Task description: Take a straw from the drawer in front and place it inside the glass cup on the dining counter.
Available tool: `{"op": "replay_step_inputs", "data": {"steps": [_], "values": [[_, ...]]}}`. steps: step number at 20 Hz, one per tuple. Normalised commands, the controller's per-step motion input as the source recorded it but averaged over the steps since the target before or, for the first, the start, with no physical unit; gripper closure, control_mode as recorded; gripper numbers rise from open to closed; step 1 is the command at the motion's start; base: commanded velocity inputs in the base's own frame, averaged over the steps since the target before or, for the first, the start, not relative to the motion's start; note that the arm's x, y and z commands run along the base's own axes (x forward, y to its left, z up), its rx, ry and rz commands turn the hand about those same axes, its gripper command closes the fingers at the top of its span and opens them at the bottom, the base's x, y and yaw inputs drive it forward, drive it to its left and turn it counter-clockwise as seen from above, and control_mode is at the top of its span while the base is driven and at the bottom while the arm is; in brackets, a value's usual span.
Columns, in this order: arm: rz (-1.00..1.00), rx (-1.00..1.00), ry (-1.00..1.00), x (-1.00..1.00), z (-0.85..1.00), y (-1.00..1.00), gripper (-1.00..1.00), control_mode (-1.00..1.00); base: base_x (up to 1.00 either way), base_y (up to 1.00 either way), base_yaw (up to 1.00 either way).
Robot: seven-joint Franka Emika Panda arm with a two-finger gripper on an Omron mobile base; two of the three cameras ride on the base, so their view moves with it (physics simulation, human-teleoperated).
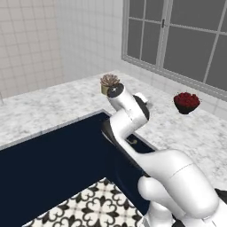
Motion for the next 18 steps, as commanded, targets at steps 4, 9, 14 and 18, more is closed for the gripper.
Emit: {"op": "replay_step_inputs", "data": {"steps": [4, 9, 14, 18], "values": [[-0.01, -0.40, 0.00, 0.30, -0.86, 0.31, -1.00, -1.00, 0.00, 0.00, 0.00], [-0.01, -0.37, -0.01, 0.33, -0.87, 0.04, -1.00, -1.00, 0.00, 0.00, 0.00], [-0.01, -0.29, -0.04, 0.44, -0.72, 0.00, -1.00, -1.00, 0.00, 0.00, 0.00], [-0.02, -0.17, -0.01, 0.52, -0.53, -0.06, -1.00, -1.00, 0.00, 0.00, 0.00]]}}
